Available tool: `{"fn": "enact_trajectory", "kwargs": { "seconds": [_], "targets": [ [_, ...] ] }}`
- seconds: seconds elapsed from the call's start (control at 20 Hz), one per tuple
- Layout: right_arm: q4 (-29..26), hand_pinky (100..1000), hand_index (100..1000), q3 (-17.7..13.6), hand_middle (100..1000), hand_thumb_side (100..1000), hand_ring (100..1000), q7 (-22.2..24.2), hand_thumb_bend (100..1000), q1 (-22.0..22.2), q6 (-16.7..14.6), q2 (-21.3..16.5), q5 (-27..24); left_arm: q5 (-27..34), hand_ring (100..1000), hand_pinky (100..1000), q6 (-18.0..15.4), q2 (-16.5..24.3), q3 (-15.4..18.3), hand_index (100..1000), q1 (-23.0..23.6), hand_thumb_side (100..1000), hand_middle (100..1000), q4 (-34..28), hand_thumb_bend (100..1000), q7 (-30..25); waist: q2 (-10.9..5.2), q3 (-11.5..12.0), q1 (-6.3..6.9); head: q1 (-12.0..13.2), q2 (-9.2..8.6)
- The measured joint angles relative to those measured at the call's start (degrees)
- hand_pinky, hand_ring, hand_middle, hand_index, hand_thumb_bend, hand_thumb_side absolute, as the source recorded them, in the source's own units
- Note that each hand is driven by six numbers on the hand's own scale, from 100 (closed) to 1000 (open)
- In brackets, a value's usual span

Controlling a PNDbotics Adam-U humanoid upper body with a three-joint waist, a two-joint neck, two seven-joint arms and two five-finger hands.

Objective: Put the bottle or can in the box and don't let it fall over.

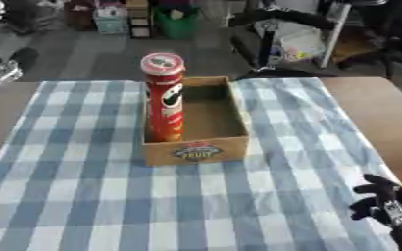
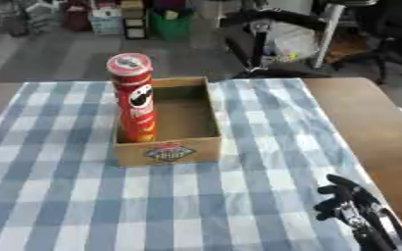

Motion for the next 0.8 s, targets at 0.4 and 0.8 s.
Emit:
{"fn": "enact_trajectory", "kwargs": {
  "seconds": [0.4, 0.8],
  "targets": [
    [-0.02, 529, 848, -0.11, 660, 644, 577, -0.19, 100, 0.03, -0.04, 0.44, 0.14, 0.66, 670, 689, 3.97, -13.69, 5.17, 831, 12.57, 613, 722, -3.42, 100, 4.83, 0.30, 0.64, -0.60, 1.11, -0.09],
    [-0.02, 530, 848, -0.10, 660, 643, 577, -0.18, 100, 0.46, -0.03, 0.61, 0.14, -2.16, 670, 684, 7.14, -23.11, 6.42, 829, 14.50, 657, 721, -3.82, 100, 3.70, 0.30, 0.87, -1.01, 3.00, 1.40]
  ]
}}
